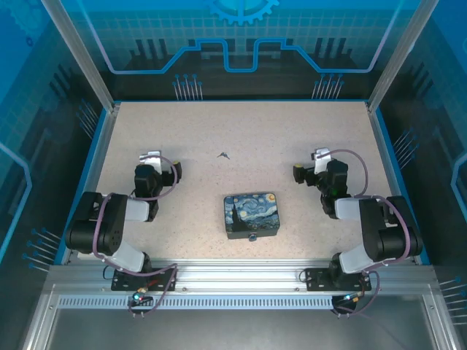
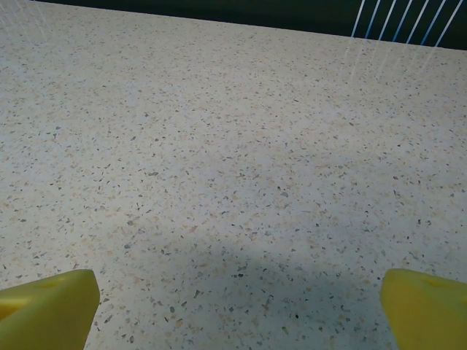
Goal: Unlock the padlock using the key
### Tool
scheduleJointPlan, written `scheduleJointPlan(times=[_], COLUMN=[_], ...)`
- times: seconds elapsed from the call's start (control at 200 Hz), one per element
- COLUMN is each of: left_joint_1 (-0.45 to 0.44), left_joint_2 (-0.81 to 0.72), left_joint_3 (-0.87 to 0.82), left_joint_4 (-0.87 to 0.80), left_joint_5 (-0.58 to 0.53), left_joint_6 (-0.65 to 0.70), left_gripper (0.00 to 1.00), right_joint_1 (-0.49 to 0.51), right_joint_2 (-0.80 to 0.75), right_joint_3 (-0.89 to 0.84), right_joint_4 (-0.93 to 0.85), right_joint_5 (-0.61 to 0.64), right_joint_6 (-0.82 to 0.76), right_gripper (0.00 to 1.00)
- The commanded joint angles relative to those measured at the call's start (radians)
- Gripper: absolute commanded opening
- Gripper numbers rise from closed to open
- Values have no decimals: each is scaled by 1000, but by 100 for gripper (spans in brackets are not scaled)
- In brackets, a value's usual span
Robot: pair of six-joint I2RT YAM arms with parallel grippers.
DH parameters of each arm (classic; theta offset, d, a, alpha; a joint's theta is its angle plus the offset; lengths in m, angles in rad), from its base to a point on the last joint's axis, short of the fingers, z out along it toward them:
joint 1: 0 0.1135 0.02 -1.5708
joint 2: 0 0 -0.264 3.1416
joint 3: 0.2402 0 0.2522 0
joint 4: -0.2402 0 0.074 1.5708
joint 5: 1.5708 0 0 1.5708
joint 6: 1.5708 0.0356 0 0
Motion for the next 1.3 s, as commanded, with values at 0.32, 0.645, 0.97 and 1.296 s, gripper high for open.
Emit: scheduleJointPlan(times=[0.32, 0.645, 0.97, 1.296], left_joint_1=[-2, -2, 5, 6], left_joint_2=[-6, -6, -7, -95], left_joint_3=[15, 15, 19, 103], left_joint_4=[10, 10, 6, -219], left_joint_5=[24, 24, 35, 37], left_joint_6=[1, 1, -9, -3], left_gripper=[99, 99, 99, 99], right_joint_1=[-15, -16, -17, -18], right_joint_2=[4, 4, 4, -108], right_joint_3=[16, 17, 17, 173], right_joint_4=[1, 1, 0, -348], right_joint_5=[-19, -18, -18, 10], right_joint_6=[-11, -10, -7, 13], right_gripper=[100, 100, 100, 100])
